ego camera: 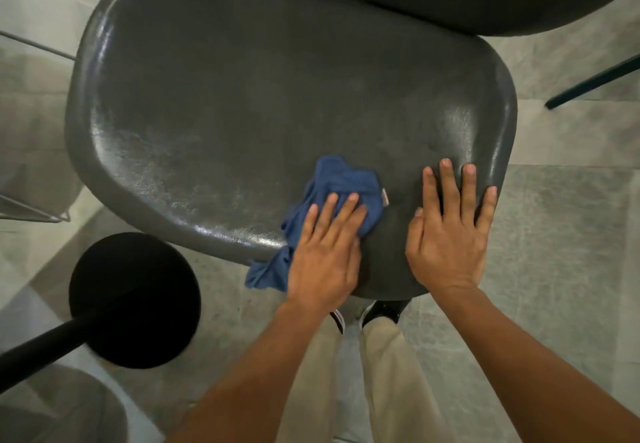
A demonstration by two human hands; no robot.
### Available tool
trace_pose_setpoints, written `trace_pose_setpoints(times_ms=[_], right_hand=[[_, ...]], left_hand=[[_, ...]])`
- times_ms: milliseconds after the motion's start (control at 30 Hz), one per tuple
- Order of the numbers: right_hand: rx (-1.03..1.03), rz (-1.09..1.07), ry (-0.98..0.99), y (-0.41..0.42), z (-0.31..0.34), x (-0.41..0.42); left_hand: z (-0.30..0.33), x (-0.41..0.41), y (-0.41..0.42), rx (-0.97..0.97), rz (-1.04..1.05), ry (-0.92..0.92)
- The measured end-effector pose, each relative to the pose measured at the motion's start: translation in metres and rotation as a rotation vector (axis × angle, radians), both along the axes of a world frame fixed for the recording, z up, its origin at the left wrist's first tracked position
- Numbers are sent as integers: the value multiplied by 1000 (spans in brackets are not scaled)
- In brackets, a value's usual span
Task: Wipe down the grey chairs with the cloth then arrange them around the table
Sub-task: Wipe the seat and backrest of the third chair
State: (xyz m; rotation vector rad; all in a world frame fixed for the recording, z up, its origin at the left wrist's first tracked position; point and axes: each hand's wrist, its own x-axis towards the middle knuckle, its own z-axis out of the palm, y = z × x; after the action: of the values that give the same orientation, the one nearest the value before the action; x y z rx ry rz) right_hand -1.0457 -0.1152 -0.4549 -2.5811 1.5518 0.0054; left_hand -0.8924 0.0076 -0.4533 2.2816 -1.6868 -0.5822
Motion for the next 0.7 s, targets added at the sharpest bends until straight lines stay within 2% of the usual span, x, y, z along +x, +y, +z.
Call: trace_pose_setpoints(times_ms=[67, 167, 267, 333, 400, 467, 533, 600, 700], right_hand=[[6, -2, -4, 0, 1, 0], [2, 1, -18, 0, 1, 0], [-9, 5, -25, 0, -1, 0], [-6, 2, -32, 1, -1, -1], [-11, 3, -25, 1, -2, -2], [-14, 6, -21, -1, -4, -2], [-7, 9, -25, -1, -4, -3], [8, 11, -33, -1, -3, -4], [24, 3, -49, -2, -1, -4]], left_hand=[[-4, 28, 30, 58, -14, -74], [-3, 84, 48, 156, 247, -147], [-1, 117, 10, 155, 532, -142], [-1, 115, -42, 102, 582, -93], [-4, 93, -99, 65, 456, -60], [-4, 51, -146, 13, 222, -34], [-2, 9, -166, -46, 44, -12], [-1, -8, -154, -70, -117, 16], [-2, 21, -91, -30, -367, -43]])
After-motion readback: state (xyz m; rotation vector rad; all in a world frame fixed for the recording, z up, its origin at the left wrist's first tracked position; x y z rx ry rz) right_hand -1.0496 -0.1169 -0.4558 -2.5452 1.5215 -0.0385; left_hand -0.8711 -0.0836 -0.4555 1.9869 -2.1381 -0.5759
